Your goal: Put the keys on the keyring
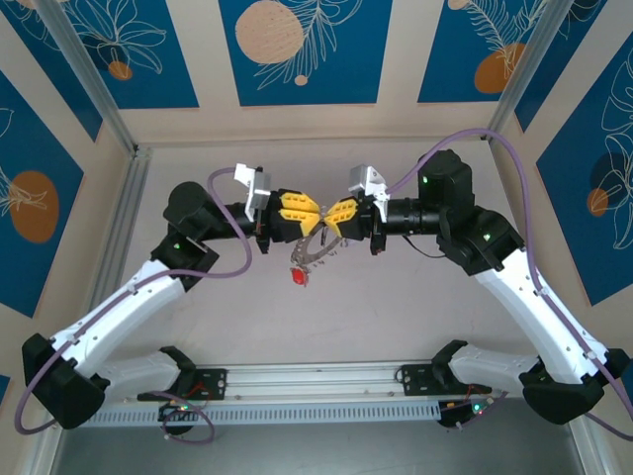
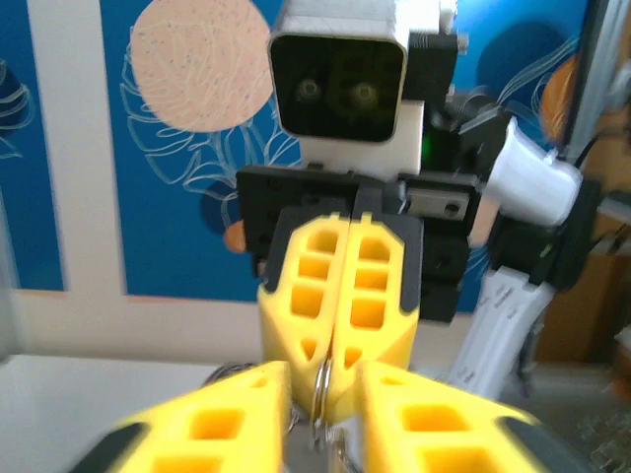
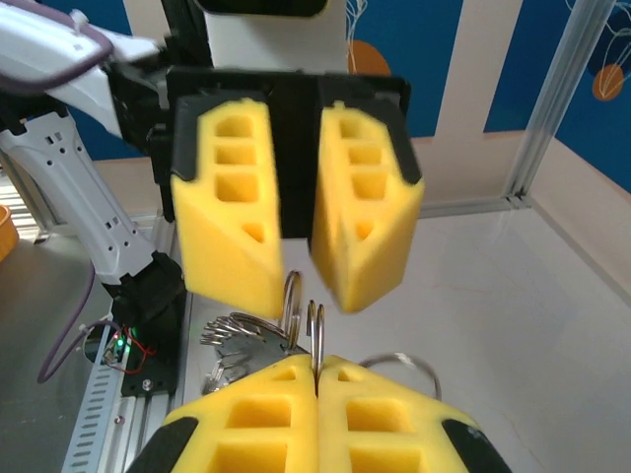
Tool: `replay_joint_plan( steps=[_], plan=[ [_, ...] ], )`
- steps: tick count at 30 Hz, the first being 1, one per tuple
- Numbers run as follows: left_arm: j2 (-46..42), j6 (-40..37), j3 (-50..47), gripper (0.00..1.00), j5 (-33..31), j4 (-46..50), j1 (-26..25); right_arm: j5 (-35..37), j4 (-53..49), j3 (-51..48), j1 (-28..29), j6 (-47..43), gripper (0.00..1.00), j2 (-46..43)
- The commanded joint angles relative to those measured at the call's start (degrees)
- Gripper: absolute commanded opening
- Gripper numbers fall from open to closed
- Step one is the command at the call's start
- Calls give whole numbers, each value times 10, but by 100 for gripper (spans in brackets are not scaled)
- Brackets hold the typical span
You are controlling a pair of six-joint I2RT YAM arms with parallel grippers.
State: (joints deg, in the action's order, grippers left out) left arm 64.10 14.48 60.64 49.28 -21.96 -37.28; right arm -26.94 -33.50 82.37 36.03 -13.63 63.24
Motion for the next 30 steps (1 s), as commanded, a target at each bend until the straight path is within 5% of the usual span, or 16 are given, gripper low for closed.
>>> replay_joint_plan(
  steps=[1, 6, 30],
  plan=[
    [-28, -128, 60, 39, -24, 194, 4, 6, -29, 43, -4, -32, 0, 1],
    [-27, -196, 118, 42, -51, 307, 5, 30, -67, 70, 0, -61, 0, 12],
    [64, -323, 263, 23, -89, 556, -34, 69, -116, 109, 45, -93, 0, 51]
  ],
)
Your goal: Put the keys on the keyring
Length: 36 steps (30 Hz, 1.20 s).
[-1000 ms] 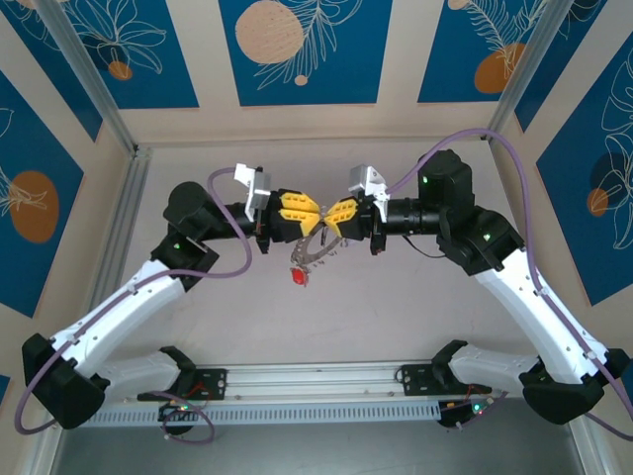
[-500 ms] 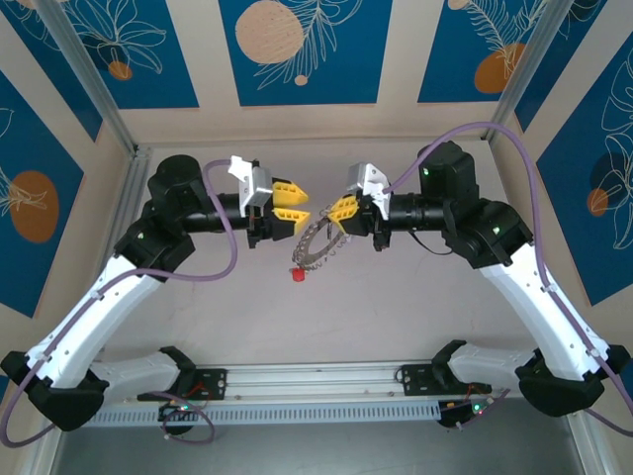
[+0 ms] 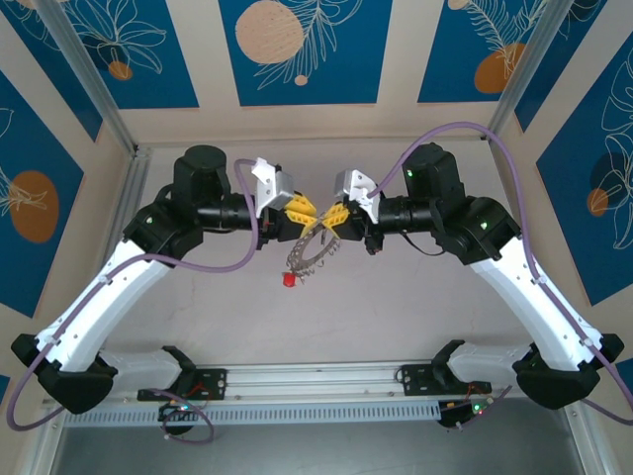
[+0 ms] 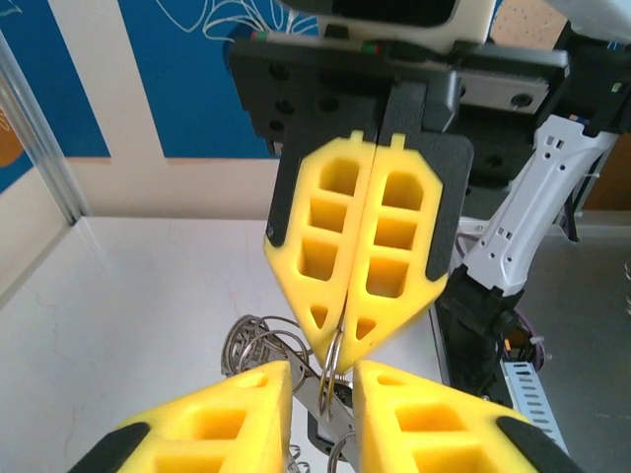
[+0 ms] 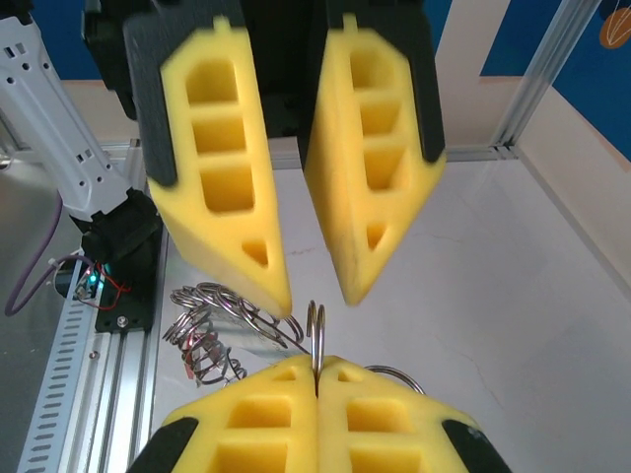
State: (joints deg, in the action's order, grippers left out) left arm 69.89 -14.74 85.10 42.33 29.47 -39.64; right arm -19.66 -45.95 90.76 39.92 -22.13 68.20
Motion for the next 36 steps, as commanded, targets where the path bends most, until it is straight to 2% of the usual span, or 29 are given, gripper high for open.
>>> replay_joint_plan(
  steps=[1, 6, 11, 15, 19, 23, 26, 28, 32, 36],
  plan=[
    [8, -33, 19, 23, -24, 45, -12, -4, 8, 25, 7, -7, 0, 2],
    [11, -39, 17, 21, -35, 47, -20, -3, 10, 25, 13, -6, 0, 7],
    [11, -31, 9, 0, -41, 31, -22, -5, 16, 25, 21, -3, 0, 10],
    [-4, -19, -15, 0, -55, 1, -23, -17, 26, 19, 21, 3, 0, 5],
    [-28, 7, -47, 0, -42, -56, -22, -30, 35, -2, 17, 15, 9, -6],
    [-48, 48, -90, 0, 17, -145, -22, -62, 73, -46, 14, 40, 21, -32],
    [-58, 101, -127, 0, 68, -242, -21, -88, 109, -81, 12, 52, 25, -59],
    [-62, 133, -147, 0, 85, -302, -20, -98, 128, -97, 10, 58, 24, -73],
    [-67, 194, -177, 0, 102, -409, -15, -116, 139, -104, 2, 60, 14, -82],
    [-57, 280, -206, 0, 125, -538, -9, -127, 142, -105, 0, 58, 11, -80]
  ],
)
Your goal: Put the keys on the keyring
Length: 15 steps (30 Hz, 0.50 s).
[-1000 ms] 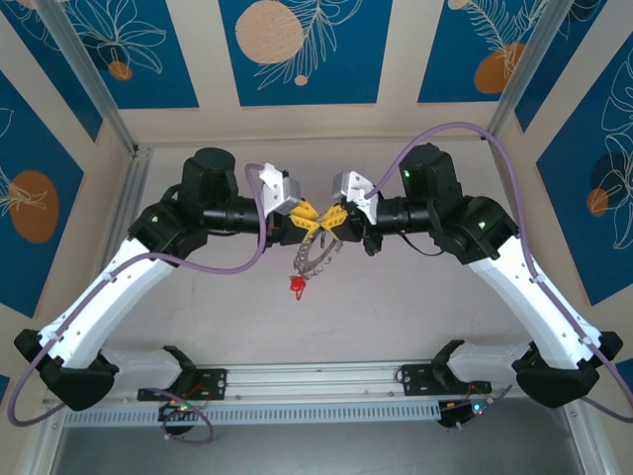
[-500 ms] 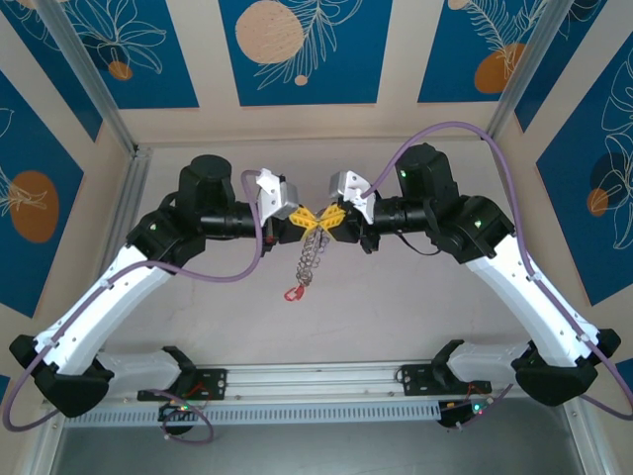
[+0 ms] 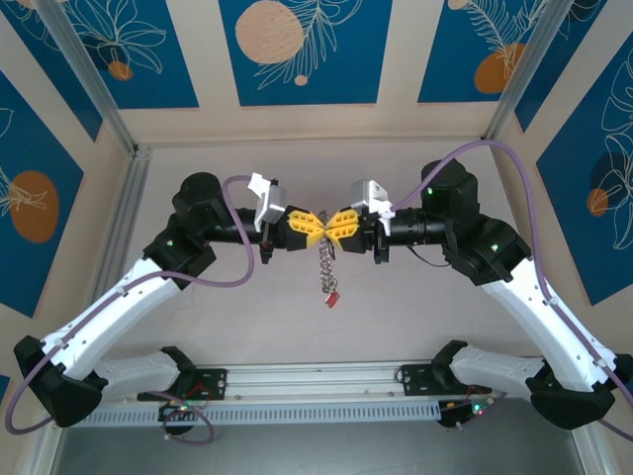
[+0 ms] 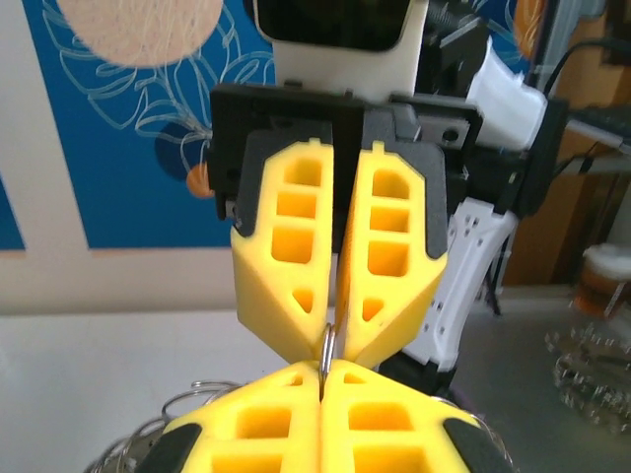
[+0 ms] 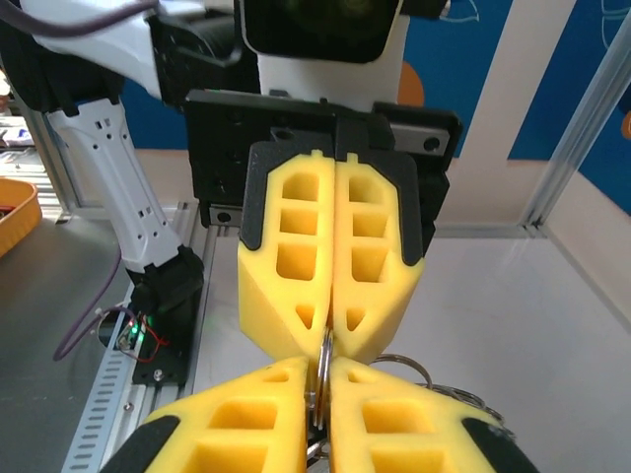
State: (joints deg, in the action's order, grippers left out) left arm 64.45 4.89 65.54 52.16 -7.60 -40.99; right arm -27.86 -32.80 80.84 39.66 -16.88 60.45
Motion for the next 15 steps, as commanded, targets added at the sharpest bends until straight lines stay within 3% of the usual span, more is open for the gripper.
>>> replay_joint_plan(
  steps=[1, 5, 11, 15],
  plan=[
    [-1, 98, -16, 0, 27, -188, 4, -47, 12, -7, 2, 7, 11, -2],
    [6, 142, -29, 0, 32, -254, 6, -59, 18, -11, 2, 7, 12, -3],
    [15, 173, -34, 0, 41, -294, 12, -68, 18, -11, 0, 12, 29, -6],
    [22, 211, -36, 0, 56, -339, 21, -68, 29, -24, -9, 34, 34, -27]
  ],
)
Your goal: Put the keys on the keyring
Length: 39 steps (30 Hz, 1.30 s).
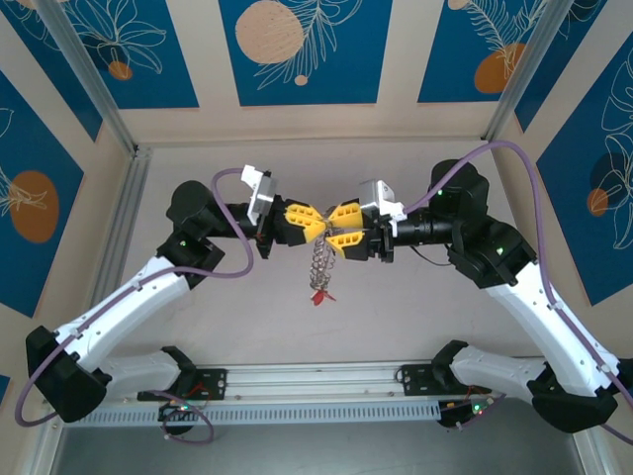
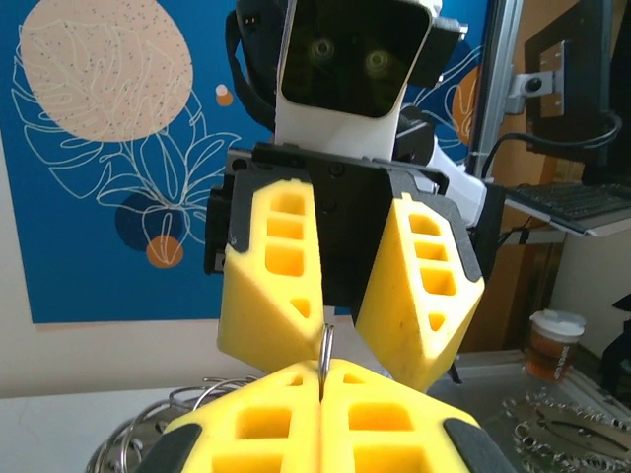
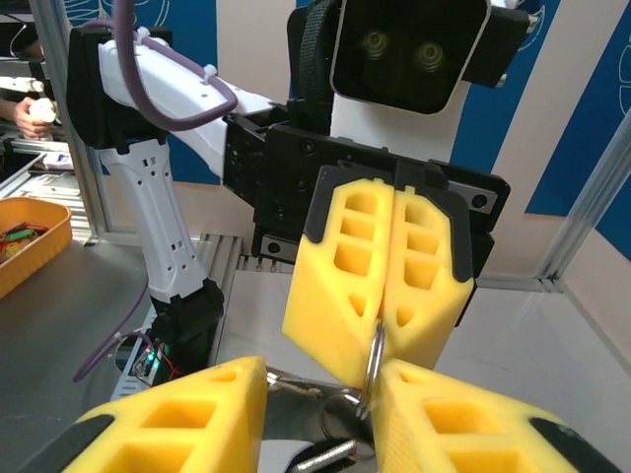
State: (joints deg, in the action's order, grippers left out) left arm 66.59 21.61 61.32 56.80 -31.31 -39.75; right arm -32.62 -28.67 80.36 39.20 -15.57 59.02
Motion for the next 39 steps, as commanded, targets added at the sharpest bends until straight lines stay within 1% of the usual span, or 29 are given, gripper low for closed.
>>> replay_joint_plan(
  steps=[1, 3, 6, 8, 11, 15, 19, 23, 27, 29, 31, 32, 37, 38, 39],
  plan=[
    [5, 61, 6, 0, 14, -123, 11, -20, -7, -25, -6, 28, 34, -20],
    [15, 94, 4, 0, 21, -164, 13, -22, 10, -42, -11, 46, 35, -37],
    [21, 116, 5, 0, 22, -192, 17, -12, 24, -67, -15, 64, 35, -60],
    [23, 120, 7, 0, 25, -195, 18, -2, 26, -78, -16, 72, 35, -67],
    [24, 120, 13, 0, 28, -189, 19, -7, 29, -83, -18, 81, 35, -67],
    [22, 120, 13, 0, 27, -185, 19, -16, 56, -88, -18, 98, 35, -61],
    [16, 120, 9, 0, 26, -184, 19, 0, 65, -82, -18, 104, 40, -45],
    [12, 111, 10, 0, 25, -168, 19, -23, 78, -76, -18, 110, 51, -32],
    [13, 108, 9, 0, 23, -167, 19, -22, 95, -81, -18, 116, 51, -28],
    [14, 109, 10, 0, 23, -168, 19, -16, 101, -82, -18, 117, 47, -26],
    [15, 108, 10, 0, 24, -167, 19, -15, 102, -79, -18, 116, 41, -21],
    [15, 106, 11, 0, 23, -165, 20, -14, 99, -76, -18, 116, 34, -20],
    [10, 88, 9, 0, 18, -140, 25, -9, 77, -69, -18, 103, 11, -17],
    [8, 83, 8, 0, 15, -132, 25, -5, 72, -67, -18, 99, 7, -19],
    [7, 78, 8, 0, 13, -125, 26, 0, 68, -67, -18, 97, 5, -21]
  ],
)
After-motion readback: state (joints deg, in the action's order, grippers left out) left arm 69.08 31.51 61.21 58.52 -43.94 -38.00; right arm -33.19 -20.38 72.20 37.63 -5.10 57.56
